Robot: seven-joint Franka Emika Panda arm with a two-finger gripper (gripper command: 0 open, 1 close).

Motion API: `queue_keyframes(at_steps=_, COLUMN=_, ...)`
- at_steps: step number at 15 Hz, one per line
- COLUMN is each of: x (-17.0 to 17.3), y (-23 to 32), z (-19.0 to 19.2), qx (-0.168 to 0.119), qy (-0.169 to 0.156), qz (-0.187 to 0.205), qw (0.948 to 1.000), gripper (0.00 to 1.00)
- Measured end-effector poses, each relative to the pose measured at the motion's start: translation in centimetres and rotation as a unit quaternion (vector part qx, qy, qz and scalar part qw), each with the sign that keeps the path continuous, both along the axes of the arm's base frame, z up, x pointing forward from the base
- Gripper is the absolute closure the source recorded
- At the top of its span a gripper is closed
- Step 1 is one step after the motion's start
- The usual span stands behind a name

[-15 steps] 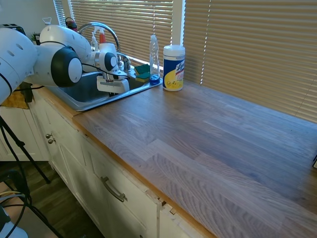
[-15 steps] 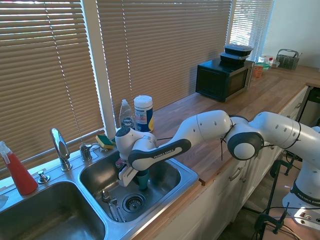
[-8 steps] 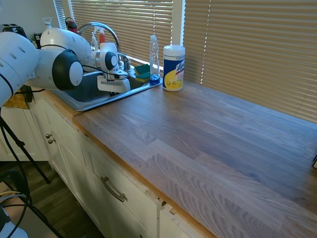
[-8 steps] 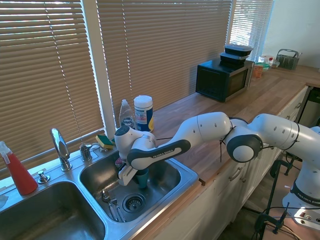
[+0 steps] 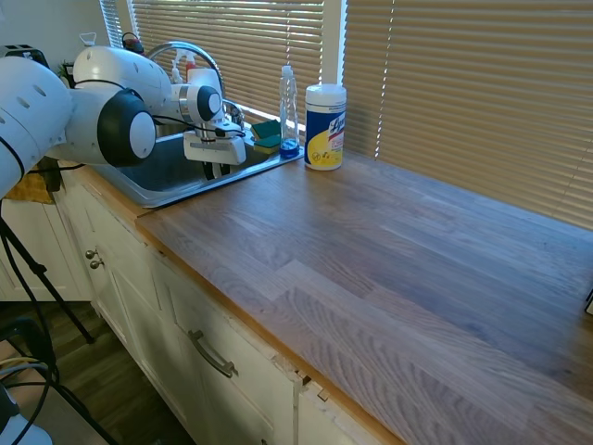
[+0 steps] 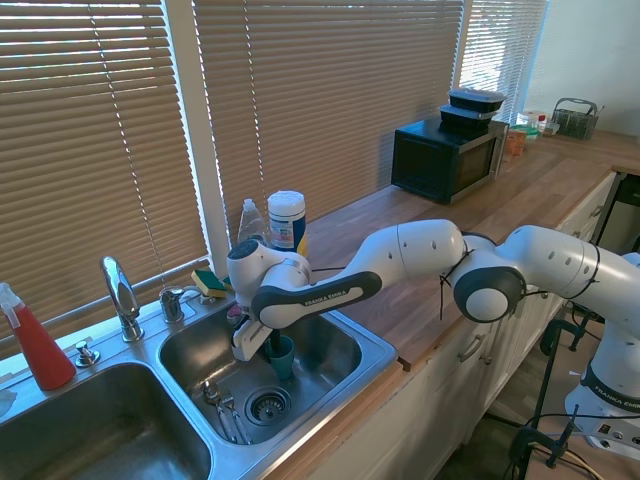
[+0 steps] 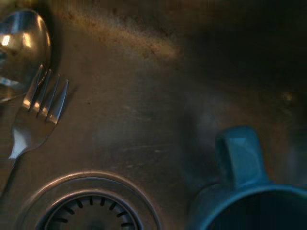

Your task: Put the mug in the sink

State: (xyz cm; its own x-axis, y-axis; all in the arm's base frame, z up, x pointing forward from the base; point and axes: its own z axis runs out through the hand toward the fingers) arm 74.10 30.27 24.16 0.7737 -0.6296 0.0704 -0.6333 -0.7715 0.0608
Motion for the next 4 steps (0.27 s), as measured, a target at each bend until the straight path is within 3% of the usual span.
queue_keyframes(at_steps=4, x=-0.1, y=0.3, z=5.3, qx=0.000, qy=-0.018, qz=0.003, qw=0.9998, gripper=0.00)
